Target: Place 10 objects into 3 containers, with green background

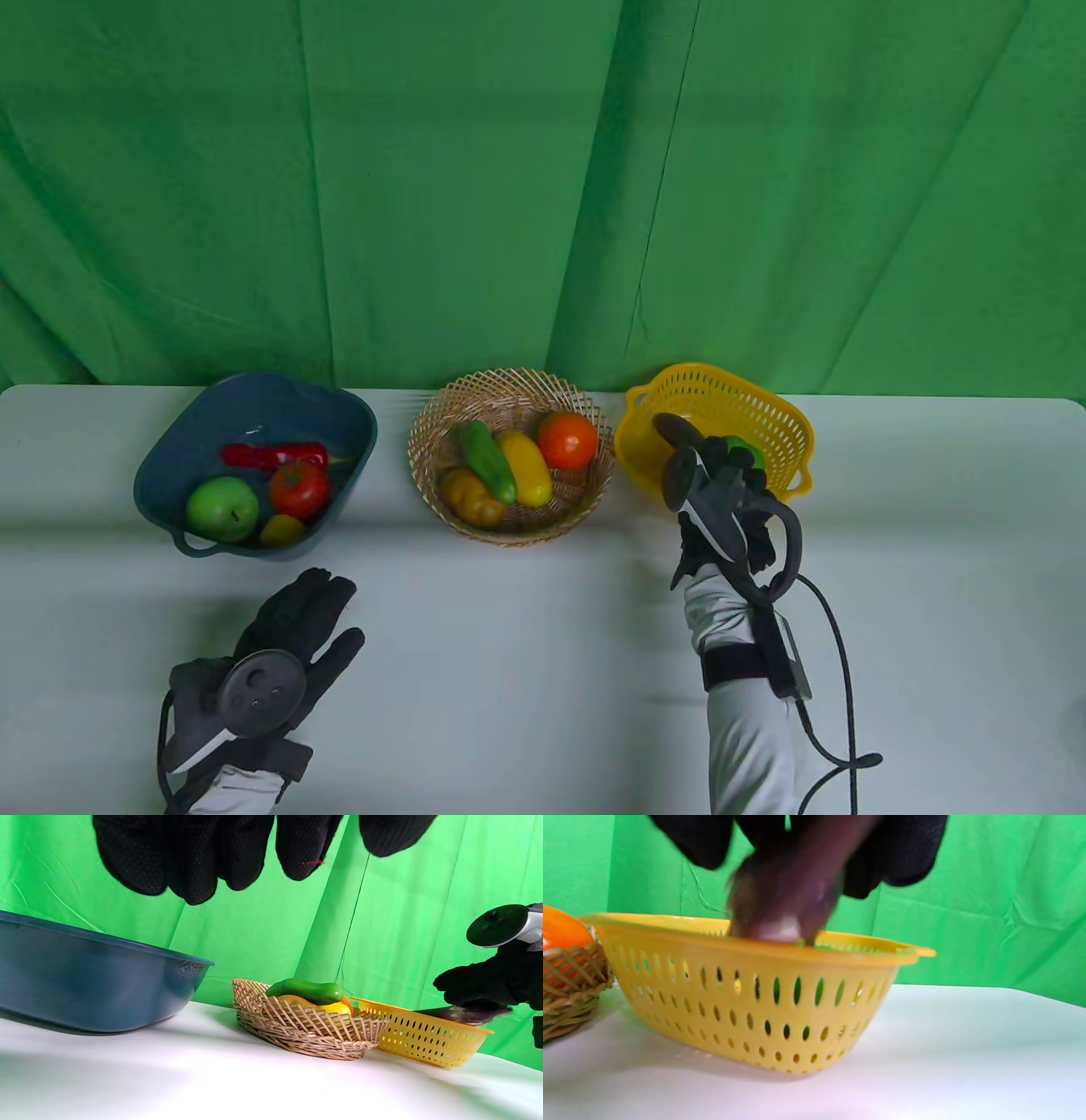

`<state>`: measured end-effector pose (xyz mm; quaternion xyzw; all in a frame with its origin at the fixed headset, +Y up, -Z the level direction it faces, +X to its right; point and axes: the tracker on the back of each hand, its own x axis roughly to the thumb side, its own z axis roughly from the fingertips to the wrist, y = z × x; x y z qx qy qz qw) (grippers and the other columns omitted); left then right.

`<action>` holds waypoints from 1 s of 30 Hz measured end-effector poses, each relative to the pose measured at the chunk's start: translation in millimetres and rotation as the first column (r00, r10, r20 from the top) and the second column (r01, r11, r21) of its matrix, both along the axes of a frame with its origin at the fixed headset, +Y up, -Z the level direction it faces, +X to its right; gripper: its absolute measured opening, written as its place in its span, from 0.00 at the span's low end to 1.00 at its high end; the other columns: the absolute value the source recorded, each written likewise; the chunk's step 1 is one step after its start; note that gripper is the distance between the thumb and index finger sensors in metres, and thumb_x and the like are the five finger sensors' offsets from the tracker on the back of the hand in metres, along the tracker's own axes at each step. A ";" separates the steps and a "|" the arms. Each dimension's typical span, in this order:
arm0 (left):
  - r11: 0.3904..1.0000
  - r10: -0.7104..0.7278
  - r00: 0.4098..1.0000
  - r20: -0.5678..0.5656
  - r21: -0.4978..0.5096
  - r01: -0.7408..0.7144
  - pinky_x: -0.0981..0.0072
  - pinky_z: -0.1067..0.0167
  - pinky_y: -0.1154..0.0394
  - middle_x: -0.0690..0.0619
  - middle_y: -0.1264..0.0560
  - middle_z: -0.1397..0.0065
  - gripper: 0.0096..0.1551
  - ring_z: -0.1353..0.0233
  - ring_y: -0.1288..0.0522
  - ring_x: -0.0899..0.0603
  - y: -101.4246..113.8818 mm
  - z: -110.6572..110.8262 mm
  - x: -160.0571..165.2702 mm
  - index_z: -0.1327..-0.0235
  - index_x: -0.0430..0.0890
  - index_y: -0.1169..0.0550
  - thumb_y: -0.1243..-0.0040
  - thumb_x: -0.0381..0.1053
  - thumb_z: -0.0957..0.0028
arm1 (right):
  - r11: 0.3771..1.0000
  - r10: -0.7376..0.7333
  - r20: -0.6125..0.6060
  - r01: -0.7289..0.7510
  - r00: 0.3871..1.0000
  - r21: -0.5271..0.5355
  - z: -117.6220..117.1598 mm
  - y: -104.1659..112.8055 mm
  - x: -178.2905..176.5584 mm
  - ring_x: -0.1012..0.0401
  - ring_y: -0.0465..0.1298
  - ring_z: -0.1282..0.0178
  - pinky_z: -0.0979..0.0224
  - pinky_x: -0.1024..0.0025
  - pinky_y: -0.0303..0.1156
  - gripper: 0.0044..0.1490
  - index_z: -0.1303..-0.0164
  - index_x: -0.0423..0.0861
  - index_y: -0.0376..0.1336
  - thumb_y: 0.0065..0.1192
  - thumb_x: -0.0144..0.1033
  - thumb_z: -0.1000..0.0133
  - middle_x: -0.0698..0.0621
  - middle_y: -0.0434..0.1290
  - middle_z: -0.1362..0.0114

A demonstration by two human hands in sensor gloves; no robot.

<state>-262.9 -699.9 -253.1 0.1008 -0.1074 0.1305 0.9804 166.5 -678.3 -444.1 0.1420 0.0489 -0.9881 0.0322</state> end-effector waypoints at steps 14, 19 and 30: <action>1.000 -0.003 0.999 0.040 0.018 0.002 0.39 0.33 0.28 0.41 0.33 0.16 0.37 0.21 0.28 0.32 1.3 2.1 5.4 0.17 0.55 0.34 0.54 0.67 0.39 | 0.961 -0.228 -0.132 0.245 0.965 0.131 68.1 45.2 10.2 0.37 0.64 0.22 0.22 0.37 0.61 0.42 0.15 0.50 0.47 0.49 0.57 0.36 0.37 0.58 0.14; 1.000 0.004 0.999 0.053 0.020 -0.005 0.39 0.33 0.28 0.41 0.33 0.16 0.37 0.21 0.28 0.32 0.8 1.7 7.2 0.17 0.55 0.34 0.54 0.67 0.39 | 0.942 -0.250 -0.191 0.284 0.949 0.177 98.7 49.2 7.3 0.37 0.65 0.22 0.22 0.37 0.61 0.42 0.15 0.50 0.49 0.49 0.58 0.37 0.37 0.59 0.14; 1.000 0.006 0.998 0.070 0.006 -0.006 0.39 0.33 0.28 0.41 0.33 0.15 0.37 0.21 0.28 0.32 -1.7 0.9 11.7 0.17 0.55 0.34 0.54 0.67 0.39 | 0.923 -0.260 -0.337 0.335 0.905 0.188 150.9 31.6 -19.8 0.37 0.66 0.23 0.22 0.37 0.61 0.41 0.16 0.49 0.51 0.48 0.59 0.36 0.37 0.61 0.15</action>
